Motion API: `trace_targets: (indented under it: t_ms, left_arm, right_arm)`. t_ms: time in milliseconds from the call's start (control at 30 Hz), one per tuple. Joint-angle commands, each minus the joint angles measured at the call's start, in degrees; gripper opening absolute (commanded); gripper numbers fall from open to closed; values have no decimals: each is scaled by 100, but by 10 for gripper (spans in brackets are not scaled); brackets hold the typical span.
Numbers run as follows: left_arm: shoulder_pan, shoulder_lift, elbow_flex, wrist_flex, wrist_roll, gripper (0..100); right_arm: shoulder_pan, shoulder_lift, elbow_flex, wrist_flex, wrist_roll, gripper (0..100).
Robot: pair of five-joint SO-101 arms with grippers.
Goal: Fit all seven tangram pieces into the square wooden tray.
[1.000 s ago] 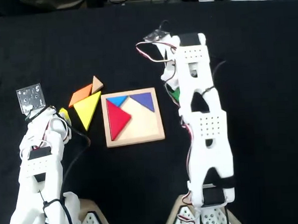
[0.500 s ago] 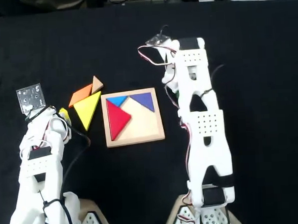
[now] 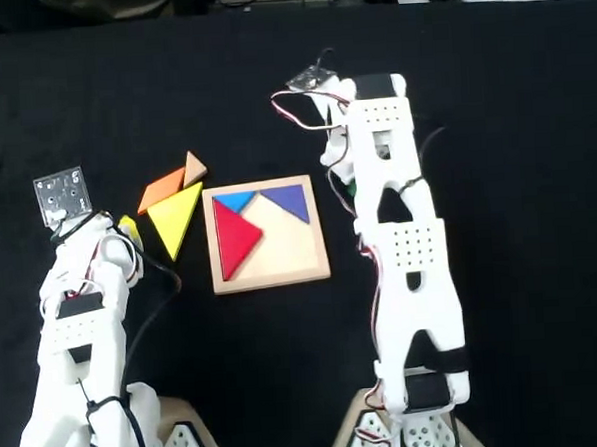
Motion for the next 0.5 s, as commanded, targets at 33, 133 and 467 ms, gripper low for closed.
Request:
trace_targets:
  t_ms: [33, 133, 467]
  left_arm:
    - [-22, 0, -66, -123, 9, 152]
    - [-22, 0, -66, -123, 9, 152]
    - [-22, -35, -48, -123, 9, 152]
  right_arm:
    - [-70, -796, -13, 237, -79, 11]
    - [-220, -1437, 620, 237, -123, 11]
    - [-1714, -4048, 3292, 53, -123, 11]
